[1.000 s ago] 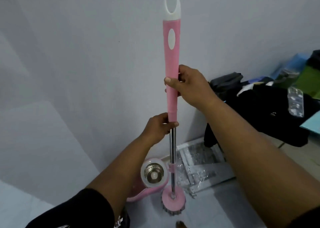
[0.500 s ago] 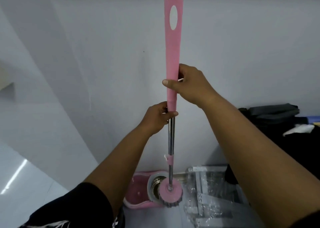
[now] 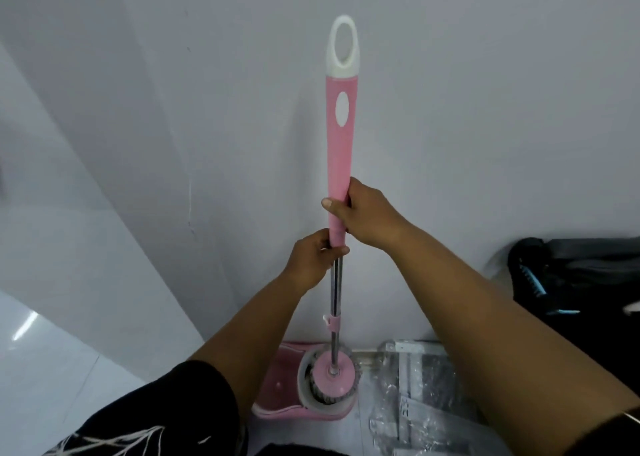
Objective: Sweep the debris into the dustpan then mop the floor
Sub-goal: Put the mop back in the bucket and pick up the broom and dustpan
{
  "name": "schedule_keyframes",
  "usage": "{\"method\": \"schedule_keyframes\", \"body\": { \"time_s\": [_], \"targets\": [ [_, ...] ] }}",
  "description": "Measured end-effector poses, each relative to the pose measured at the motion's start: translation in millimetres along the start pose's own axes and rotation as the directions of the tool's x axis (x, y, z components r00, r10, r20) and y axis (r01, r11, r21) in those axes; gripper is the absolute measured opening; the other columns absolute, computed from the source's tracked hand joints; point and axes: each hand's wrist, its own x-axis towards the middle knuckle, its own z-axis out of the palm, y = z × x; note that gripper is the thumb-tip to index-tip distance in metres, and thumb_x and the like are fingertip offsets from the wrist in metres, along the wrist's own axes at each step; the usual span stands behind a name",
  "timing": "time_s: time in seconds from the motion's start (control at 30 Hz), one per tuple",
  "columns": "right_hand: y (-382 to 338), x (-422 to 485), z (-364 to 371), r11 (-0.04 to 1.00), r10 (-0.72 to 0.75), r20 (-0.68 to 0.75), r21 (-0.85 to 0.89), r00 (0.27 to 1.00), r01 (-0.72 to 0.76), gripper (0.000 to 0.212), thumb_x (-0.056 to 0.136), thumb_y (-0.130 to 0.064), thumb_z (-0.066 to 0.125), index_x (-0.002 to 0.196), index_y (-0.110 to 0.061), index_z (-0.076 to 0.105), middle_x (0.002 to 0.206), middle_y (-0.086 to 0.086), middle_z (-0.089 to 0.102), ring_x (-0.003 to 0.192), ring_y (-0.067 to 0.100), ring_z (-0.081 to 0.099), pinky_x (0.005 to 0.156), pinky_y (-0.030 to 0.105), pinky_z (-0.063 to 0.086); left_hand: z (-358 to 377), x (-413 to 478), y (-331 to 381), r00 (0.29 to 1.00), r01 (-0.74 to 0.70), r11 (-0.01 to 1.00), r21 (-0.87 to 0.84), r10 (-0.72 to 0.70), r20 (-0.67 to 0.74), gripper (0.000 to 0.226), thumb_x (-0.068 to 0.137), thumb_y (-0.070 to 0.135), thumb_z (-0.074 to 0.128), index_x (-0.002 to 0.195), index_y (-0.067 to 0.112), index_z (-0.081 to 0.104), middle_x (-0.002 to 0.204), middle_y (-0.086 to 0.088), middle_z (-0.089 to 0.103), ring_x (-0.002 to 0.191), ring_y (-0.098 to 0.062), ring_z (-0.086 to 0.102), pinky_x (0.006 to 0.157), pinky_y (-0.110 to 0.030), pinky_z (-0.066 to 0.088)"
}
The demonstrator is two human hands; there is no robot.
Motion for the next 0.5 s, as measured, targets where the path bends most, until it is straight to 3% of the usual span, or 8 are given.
{"method": "schedule_keyframes", "body": {
  "time_s": [0.17,0.27,0.37,0.5],
  "targets": [
    [5.4,30.4,25.0,0.999,-0.003,0.094,-0.049,0.996,0.008,0.039,0.097,-0.039,0.057,0.128,-0.017,0.049,0.113,-0.002,0.062,0.098,0.018,0.061,0.080,0.027,0.051,-19.4,18.1,-30.4,0.998,0.055,0.997,-0.061,-0.055,0.009,0.028,0.086,0.035,0.070,0.113,0.026,0.066,0.102,0.004,0.071,0.093,-0.018,0.066,0.082,-0.030,0.057],
    [0.2,48.5,37.4,0.998,-0.030,0.115,-0.052,0.993,0.036,0.037,0.096,-0.037,0.059,0.125,-0.016,0.051,0.111,0.000,0.062,0.098,0.019,0.062,0.083,0.032,0.055,-34.9,27.6,-37.6,0.998,0.061,0.997,-0.053,-0.062,-0.002,0.025,0.086,0.037,0.070,0.109,0.029,0.065,0.099,0.007,0.070,0.090,-0.016,0.067,0.075,-0.024,0.056],
    [-5.4,64.1,48.8,0.996,-0.055,0.136,-0.057,0.989,0.063,0.036,0.095,-0.037,0.060,0.123,-0.015,0.052,0.109,0.001,0.063,0.096,0.019,0.062,0.083,0.034,0.057,-48.7,34.6,-44.0,0.997,0.079,0.996,-0.050,-0.080,-0.006,0.025,0.086,0.035,0.071,0.109,0.027,0.066,0.101,0.004,0.071,0.095,-0.019,0.067,0.085,-0.032,0.058],
    [-8.8,82.0,67.1,0.992,-0.093,0.167,-0.071,0.982,0.106,0.028,0.095,-0.034,0.061,0.114,-0.016,0.051,0.101,-0.002,0.060,0.088,0.015,0.059,0.070,0.022,0.050,-65.3,38.0,-56.2,0.994,0.094,0.992,-0.082,-0.098,-0.038,0.028,0.088,0.030,0.070,0.114,0.022,0.065,0.105,0.000,0.071,0.099,-0.021,0.067,0.091,-0.040,0.056]
  ]
}}
